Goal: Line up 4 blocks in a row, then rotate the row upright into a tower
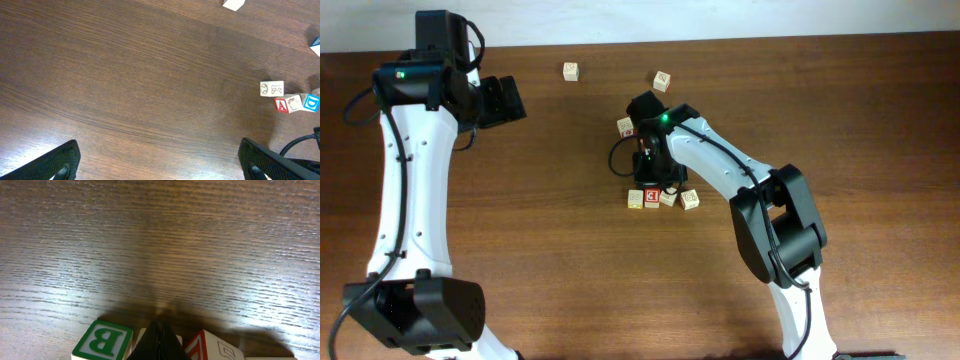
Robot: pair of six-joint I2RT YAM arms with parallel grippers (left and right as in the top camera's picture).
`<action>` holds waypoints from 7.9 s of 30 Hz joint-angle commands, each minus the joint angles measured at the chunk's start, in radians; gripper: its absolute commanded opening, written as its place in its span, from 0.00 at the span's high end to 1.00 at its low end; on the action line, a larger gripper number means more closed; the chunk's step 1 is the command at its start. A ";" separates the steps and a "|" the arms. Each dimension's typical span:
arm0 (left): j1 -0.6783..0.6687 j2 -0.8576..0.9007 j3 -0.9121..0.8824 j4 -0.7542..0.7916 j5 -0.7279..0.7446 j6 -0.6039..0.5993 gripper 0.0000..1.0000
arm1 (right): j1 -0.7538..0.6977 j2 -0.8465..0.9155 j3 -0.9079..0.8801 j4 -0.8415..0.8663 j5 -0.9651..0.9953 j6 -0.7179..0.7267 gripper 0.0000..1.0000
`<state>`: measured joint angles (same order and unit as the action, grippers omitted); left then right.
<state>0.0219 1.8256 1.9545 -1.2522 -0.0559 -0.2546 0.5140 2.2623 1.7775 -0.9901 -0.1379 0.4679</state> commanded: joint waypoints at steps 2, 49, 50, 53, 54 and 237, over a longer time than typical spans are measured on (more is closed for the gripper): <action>0.005 0.008 0.011 0.002 0.004 -0.006 0.01 | 0.003 0.016 -0.001 -0.011 -0.016 0.006 0.96; 0.005 0.008 0.011 0.002 0.004 -0.005 0.01 | -0.061 -0.042 -0.058 0.000 -0.067 -0.098 0.96; 0.005 0.008 0.011 0.002 0.004 -0.006 0.01 | -0.061 -0.042 -0.058 0.000 -0.069 -0.098 0.96; 0.005 0.008 0.011 0.002 0.004 -0.006 0.01 | -0.052 -0.042 -0.058 0.000 -0.069 -0.097 0.96; 0.005 0.008 0.011 0.002 0.004 -0.006 0.01 | -0.044 -0.042 -0.058 0.000 -0.069 -0.097 0.96; 0.004 -0.064 0.206 -0.111 0.075 -0.006 0.00 | -0.220 -0.044 0.192 -0.335 -0.068 -0.238 0.67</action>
<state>0.0219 1.7718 2.1513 -1.3655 0.0261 -0.2546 0.3187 2.2410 1.9617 -1.2781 -0.1974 0.2375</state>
